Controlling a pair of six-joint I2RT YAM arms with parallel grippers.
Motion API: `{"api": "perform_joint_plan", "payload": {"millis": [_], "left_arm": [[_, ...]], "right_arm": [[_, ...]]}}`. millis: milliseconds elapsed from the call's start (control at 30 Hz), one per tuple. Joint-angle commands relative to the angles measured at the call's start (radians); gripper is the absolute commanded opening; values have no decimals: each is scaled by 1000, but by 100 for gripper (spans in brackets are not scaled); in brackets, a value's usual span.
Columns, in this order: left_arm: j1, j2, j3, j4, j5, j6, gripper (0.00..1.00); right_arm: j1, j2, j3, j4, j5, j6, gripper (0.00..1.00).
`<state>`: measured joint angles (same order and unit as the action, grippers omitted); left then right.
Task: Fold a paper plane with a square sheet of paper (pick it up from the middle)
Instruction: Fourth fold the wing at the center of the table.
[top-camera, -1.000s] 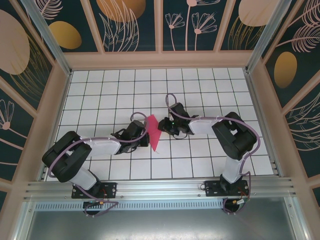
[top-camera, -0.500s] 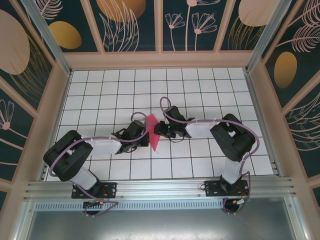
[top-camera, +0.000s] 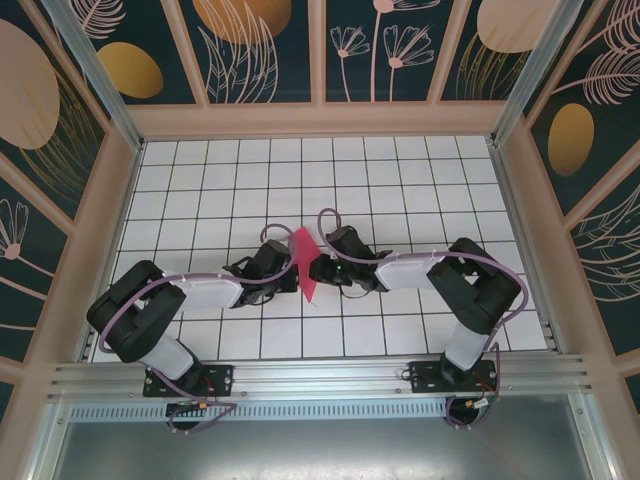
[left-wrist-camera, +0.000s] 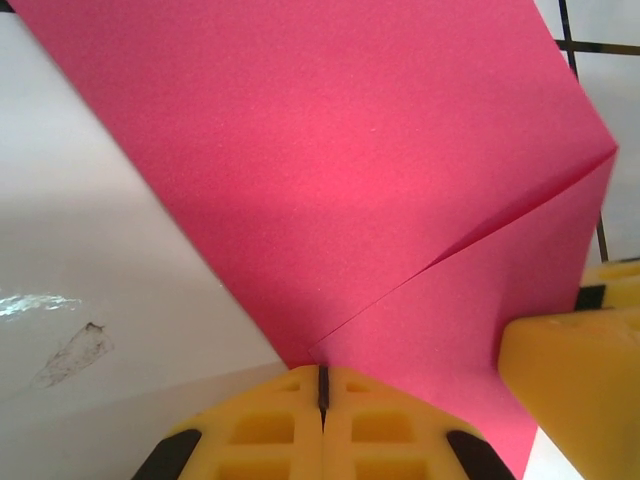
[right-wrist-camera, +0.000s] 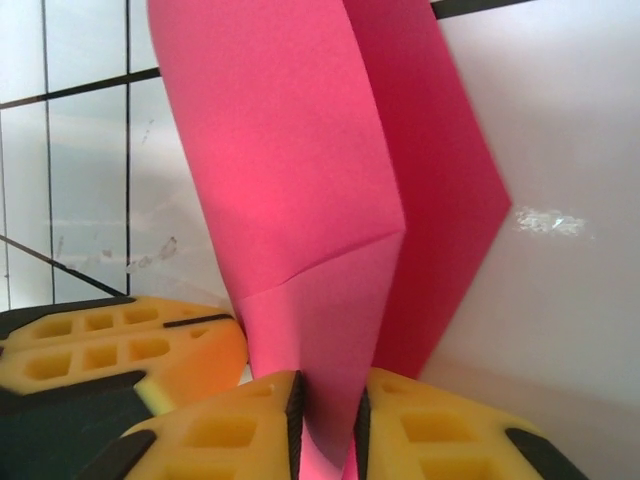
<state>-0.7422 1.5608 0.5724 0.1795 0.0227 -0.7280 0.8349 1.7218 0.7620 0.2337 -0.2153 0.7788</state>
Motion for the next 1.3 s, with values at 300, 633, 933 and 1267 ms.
{"api": "perform_joint_plan", "payload": {"millis": [300, 633, 933, 1267], "left_arm": [[3, -63, 26, 4, 59, -164, 21], [3, -192, 76, -47, -1, -406, 51], [36, -162, 64, 7, 10, -515, 66], [40, -88, 81, 74, 120, -515, 67]], "right_arm": [[72, -67, -115, 215, 186, -103, 6], [175, -80, -150, 277, 441, -347, 4], [235, -43, -135, 299, 554, -459, 2], [237, -36, -141, 327, 553, -487, 2]]}}
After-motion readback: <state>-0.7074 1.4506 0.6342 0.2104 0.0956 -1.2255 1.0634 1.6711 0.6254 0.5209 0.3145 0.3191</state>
